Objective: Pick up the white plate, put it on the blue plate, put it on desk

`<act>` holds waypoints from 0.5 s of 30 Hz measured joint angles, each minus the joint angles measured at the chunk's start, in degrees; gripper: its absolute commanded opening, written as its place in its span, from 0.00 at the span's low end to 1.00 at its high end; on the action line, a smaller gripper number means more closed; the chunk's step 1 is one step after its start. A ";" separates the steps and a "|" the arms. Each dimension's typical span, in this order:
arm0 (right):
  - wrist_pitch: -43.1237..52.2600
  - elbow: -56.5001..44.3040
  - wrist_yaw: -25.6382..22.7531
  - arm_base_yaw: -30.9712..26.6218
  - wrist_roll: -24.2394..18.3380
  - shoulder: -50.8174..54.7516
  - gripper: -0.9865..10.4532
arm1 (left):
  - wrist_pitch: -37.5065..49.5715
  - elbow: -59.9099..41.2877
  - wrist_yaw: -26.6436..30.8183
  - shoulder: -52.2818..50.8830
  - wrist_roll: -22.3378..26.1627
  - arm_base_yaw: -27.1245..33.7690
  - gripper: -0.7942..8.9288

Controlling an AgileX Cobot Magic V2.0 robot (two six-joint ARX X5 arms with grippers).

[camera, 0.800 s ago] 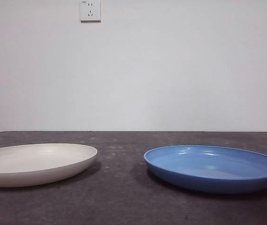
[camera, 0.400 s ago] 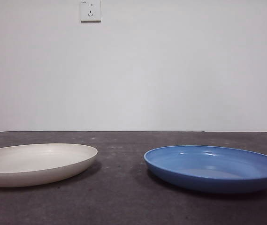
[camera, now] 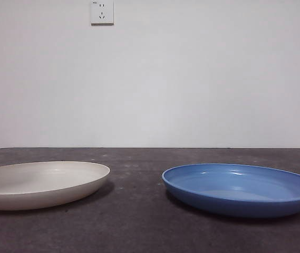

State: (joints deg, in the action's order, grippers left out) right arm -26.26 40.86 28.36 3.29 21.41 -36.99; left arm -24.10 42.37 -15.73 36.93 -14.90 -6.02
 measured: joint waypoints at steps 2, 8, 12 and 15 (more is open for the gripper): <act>-1.86 2.34 0.76 1.66 -1.77 -1.51 0.09 | -1.75 1.73 -3.21 2.29 0.09 -0.55 0.09; -9.11 8.87 4.15 3.67 -7.61 -5.46 0.09 | -7.96 7.98 -12.00 8.44 0.44 -1.57 0.09; -10.56 10.45 6.10 3.67 -9.99 -6.73 0.09 | -7.98 9.88 -15.96 10.84 1.11 -1.97 0.09; -10.62 10.51 6.14 3.67 -10.73 -6.67 0.09 | -7.37 9.88 -16.06 11.13 1.53 -2.16 0.10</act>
State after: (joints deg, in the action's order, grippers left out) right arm -36.88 51.37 34.50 6.96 10.68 -43.66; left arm -31.46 52.25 -31.79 48.05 -13.37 -8.19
